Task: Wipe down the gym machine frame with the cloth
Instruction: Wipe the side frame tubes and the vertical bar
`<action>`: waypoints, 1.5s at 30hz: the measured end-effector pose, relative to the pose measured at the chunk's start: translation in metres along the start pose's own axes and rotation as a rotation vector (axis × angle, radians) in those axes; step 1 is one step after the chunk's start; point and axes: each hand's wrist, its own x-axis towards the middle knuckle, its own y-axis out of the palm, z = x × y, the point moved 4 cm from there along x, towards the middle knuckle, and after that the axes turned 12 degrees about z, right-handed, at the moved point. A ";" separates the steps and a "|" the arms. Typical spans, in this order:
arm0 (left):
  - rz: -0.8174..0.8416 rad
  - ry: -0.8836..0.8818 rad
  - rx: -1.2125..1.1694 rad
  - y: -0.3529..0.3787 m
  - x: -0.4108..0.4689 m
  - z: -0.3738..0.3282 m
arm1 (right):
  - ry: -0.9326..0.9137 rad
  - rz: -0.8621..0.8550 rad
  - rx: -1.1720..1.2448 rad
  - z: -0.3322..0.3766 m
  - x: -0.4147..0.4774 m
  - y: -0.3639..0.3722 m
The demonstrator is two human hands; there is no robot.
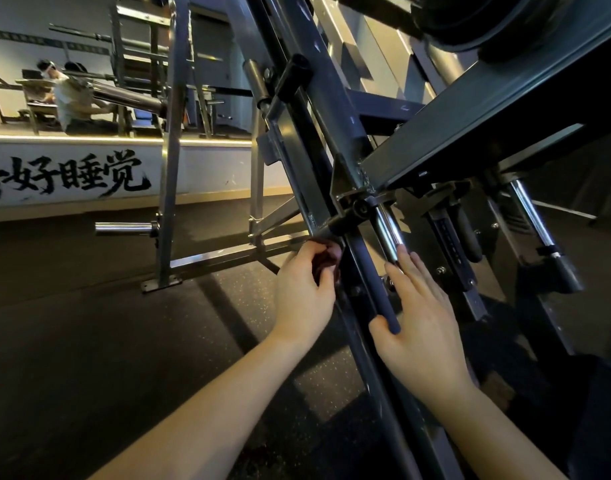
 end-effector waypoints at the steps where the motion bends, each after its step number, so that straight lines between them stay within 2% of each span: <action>1: 0.029 0.034 0.056 -0.003 -0.001 0.001 | 0.002 0.003 0.004 0.000 0.000 0.000; 6: 0.213 0.182 0.381 -0.018 -0.006 0.004 | 0.006 0.006 -0.023 0.001 0.001 -0.001; 8: 0.228 0.213 0.354 -0.026 -0.001 0.001 | 0.000 0.012 -0.050 0.000 0.001 -0.002; 12: 0.107 0.154 0.258 -0.020 0.006 -0.010 | -0.010 0.017 -0.066 -0.001 0.000 -0.004; 17: 0.167 0.161 0.284 -0.004 -0.016 0.000 | -0.017 0.028 -0.062 -0.001 0.000 -0.006; 20: 0.286 0.190 0.288 -0.013 -0.018 -0.001 | -0.043 0.045 -0.065 -0.003 -0.001 -0.010; 22: 0.364 0.165 0.224 -0.015 -0.024 -0.002 | -0.067 0.056 -0.073 -0.007 -0.003 -0.014; 26: 0.292 -0.034 -0.055 -0.014 -0.055 0.007 | -0.130 0.000 -0.106 -0.009 -0.026 -0.008; 30: 0.261 -0.227 -0.217 -0.008 -0.074 0.014 | -0.096 -0.050 0.140 -0.006 -0.062 0.018; 34: 0.226 -0.382 -0.430 0.006 -0.088 0.009 | -0.111 0.003 0.391 -0.001 -0.074 0.044; 38: 0.305 -0.516 -0.672 0.026 -0.099 0.010 | -0.058 0.007 0.451 -0.004 -0.071 0.057; 42: 0.322 -0.533 -0.780 0.034 -0.100 0.013 | 0.014 -0.029 0.513 -0.010 -0.064 0.059; 45: 0.370 -0.460 -0.761 0.033 -0.098 0.010 | 0.004 0.021 0.566 -0.009 -0.056 0.061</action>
